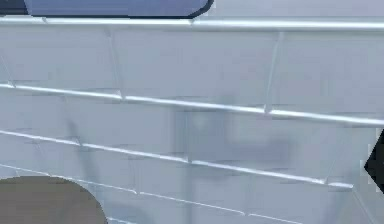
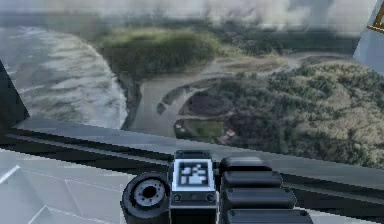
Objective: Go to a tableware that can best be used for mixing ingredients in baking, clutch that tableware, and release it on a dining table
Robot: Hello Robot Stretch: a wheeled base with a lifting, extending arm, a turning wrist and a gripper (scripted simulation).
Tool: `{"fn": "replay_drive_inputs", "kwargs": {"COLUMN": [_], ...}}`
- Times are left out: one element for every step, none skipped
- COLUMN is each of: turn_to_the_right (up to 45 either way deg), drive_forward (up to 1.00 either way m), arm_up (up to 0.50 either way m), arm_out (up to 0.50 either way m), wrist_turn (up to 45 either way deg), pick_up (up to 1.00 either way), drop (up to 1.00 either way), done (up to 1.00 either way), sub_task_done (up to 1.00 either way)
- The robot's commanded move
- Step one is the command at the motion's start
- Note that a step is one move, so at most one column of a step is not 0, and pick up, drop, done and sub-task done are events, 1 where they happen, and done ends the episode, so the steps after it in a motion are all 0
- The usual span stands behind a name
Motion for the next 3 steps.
{"fn": "replay_drive_inputs", "kwargs": {"turn_to_the_right": [-9.0,45.0,12.0], "drive_forward": [0.00,0.00,0.00], "arm_up": [0.00,0.00,0.00], "arm_out": [0.00,0.00,0.00], "wrist_turn": [0.0,0.0,0.0], "pick_up": [0.00,0.00,0.00], "drop": [0.00,0.00,0.00], "done": [0.00,0.00,0.00], "sub_task_done": [0.00,0.00,0.00]}}
